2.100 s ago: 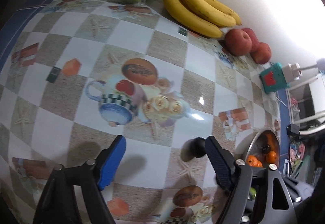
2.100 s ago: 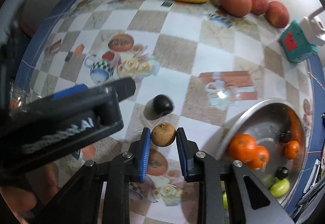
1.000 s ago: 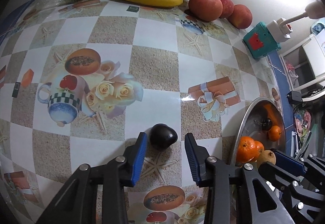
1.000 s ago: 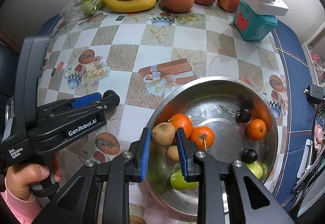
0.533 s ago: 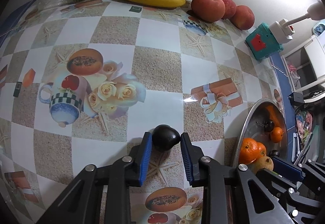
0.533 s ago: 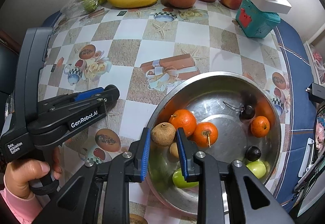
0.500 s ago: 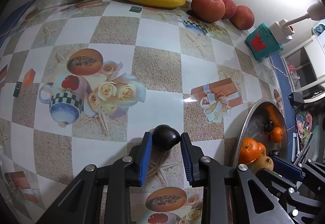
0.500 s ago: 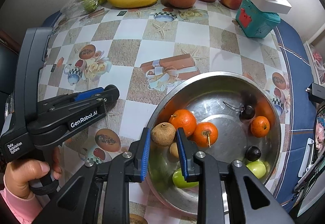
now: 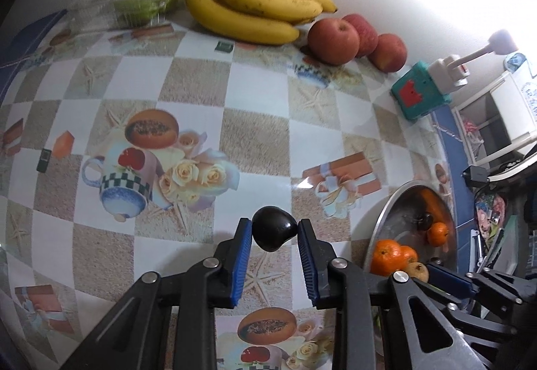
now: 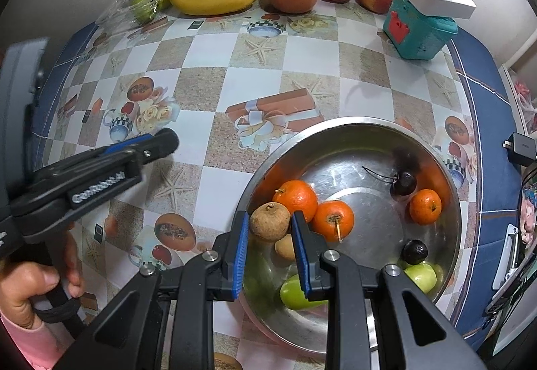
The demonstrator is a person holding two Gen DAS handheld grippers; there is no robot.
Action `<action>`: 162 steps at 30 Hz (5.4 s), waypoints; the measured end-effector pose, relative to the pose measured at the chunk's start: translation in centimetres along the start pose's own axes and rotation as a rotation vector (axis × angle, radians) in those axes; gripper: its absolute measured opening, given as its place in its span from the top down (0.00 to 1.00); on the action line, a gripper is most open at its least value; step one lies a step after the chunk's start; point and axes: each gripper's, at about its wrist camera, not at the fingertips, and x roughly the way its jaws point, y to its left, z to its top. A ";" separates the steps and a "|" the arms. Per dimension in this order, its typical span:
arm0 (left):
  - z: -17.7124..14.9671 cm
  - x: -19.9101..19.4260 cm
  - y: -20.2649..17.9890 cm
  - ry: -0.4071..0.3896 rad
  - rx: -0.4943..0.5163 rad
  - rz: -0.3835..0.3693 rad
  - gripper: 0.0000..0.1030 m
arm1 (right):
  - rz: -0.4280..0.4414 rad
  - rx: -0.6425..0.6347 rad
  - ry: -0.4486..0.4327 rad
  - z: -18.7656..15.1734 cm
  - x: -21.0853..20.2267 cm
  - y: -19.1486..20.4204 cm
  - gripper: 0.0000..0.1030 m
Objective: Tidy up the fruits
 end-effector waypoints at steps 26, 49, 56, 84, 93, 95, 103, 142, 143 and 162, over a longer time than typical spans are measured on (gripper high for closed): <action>-3.8 -0.9 -13.0 0.068 0.318 -0.143 0.71 | -0.052 0.160 0.044 -3.7 -0.6 -8.6 0.74; -6.7 2.9 -14.5 0.247 0.384 -0.065 0.69 | -0.064 0.180 0.129 -6.2 2.3 -9.4 0.74; -6.9 3.2 -14.5 0.260 0.392 -0.052 0.69 | -0.075 0.174 0.131 -5.9 2.5 -8.9 0.73; -3.6 1.7 -6.9 0.160 0.203 0.137 0.33 | -0.086 0.198 0.080 -3.7 -0.6 -8.5 0.49; -3.2 2.6 -4.6 0.158 0.162 0.197 0.24 | -0.082 0.214 0.046 -3.4 -0.7 -8.6 0.29; -3.1 2.5 -4.4 0.151 0.164 0.200 0.23 | -0.081 0.215 0.040 -3.5 -0.5 -8.5 0.25; -2.5 2.5 -4.3 0.111 0.160 0.212 0.04 | -0.068 0.236 0.014 -3.4 -0.3 -8.1 0.17; -5.1 -2.3 -1.4 -0.035 0.017 0.327 0.00 | -0.053 0.330 -0.132 -7.3 -1.3 -4.5 0.07; -5.4 -2.3 -1.4 -0.021 0.024 0.338 0.00 | -0.054 0.331 -0.133 -7.4 -1.4 -4.4 0.07; -9.6 -7.8 -0.8 -0.061 0.031 0.347 0.00 | -0.032 0.359 -0.174 -11.0 -4.1 -3.0 0.07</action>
